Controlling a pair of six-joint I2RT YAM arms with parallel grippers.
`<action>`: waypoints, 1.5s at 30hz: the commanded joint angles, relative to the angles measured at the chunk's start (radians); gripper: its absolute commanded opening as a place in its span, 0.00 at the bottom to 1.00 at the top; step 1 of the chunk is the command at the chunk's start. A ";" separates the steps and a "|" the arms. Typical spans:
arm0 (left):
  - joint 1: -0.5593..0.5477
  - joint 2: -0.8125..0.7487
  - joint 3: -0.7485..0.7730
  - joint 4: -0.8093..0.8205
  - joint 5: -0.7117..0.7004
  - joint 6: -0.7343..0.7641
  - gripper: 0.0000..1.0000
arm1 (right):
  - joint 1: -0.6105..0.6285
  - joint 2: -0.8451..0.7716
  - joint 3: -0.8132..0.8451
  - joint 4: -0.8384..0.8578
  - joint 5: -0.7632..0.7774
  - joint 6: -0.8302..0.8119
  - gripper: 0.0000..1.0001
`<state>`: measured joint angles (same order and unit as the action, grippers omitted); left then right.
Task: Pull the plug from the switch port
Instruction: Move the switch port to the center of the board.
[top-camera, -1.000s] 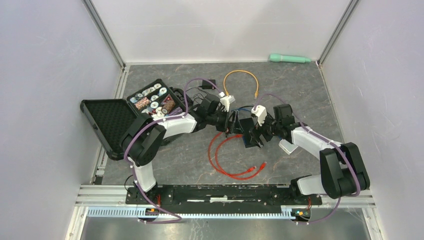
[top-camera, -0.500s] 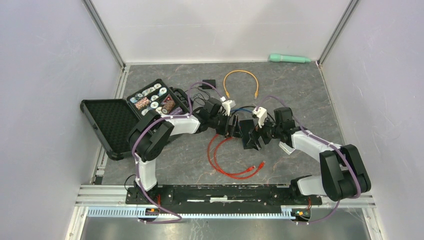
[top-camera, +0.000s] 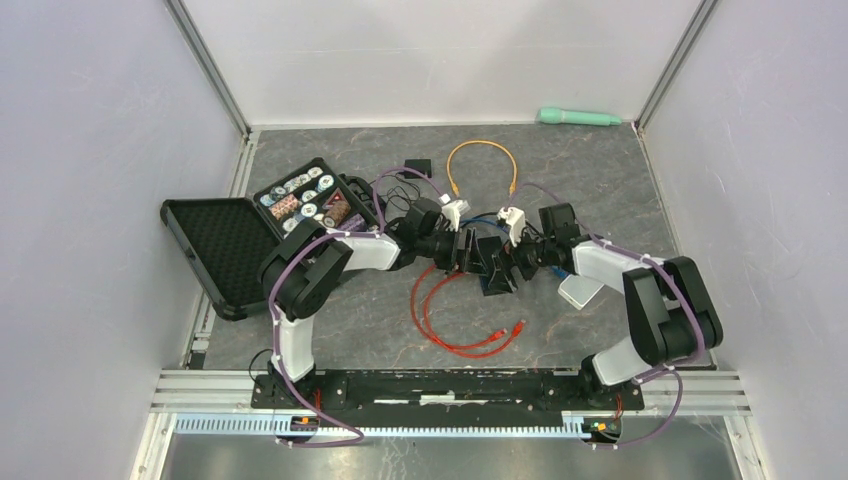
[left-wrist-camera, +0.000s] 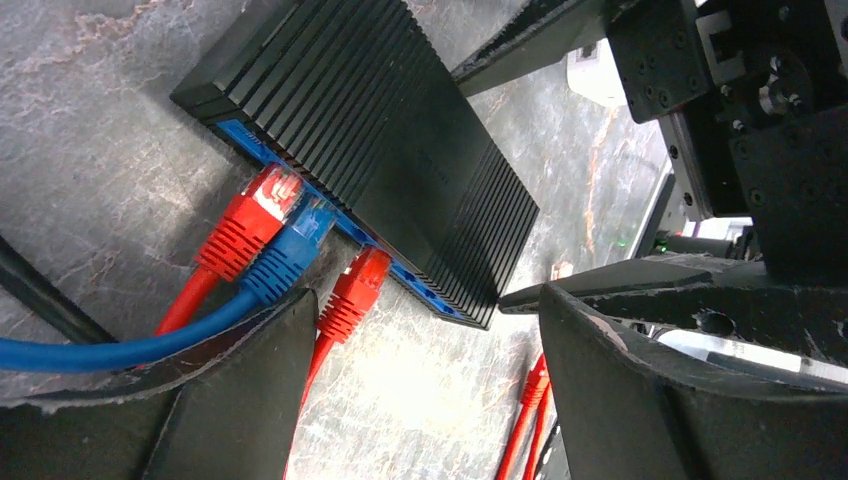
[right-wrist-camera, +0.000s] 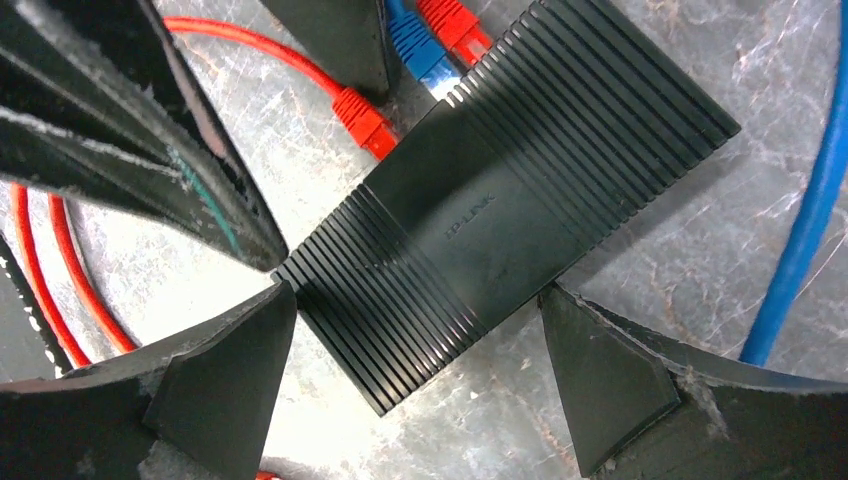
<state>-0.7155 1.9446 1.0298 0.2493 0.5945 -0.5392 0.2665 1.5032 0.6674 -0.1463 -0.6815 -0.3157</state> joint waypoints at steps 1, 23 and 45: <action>-0.021 0.043 -0.014 0.075 0.034 -0.114 0.87 | 0.003 0.073 0.108 -0.040 -0.084 -0.048 0.98; -0.035 0.088 -0.149 0.547 0.087 -0.406 0.88 | -0.060 0.077 0.078 -0.070 -0.095 -0.039 0.98; -0.036 0.024 -0.076 0.387 0.007 -0.276 0.91 | 0.009 0.019 0.129 -0.213 0.169 0.003 0.98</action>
<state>-0.7448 2.0064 0.9104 0.6594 0.6510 -0.8734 0.2523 1.5452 0.7654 -0.2901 -0.5797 -0.3424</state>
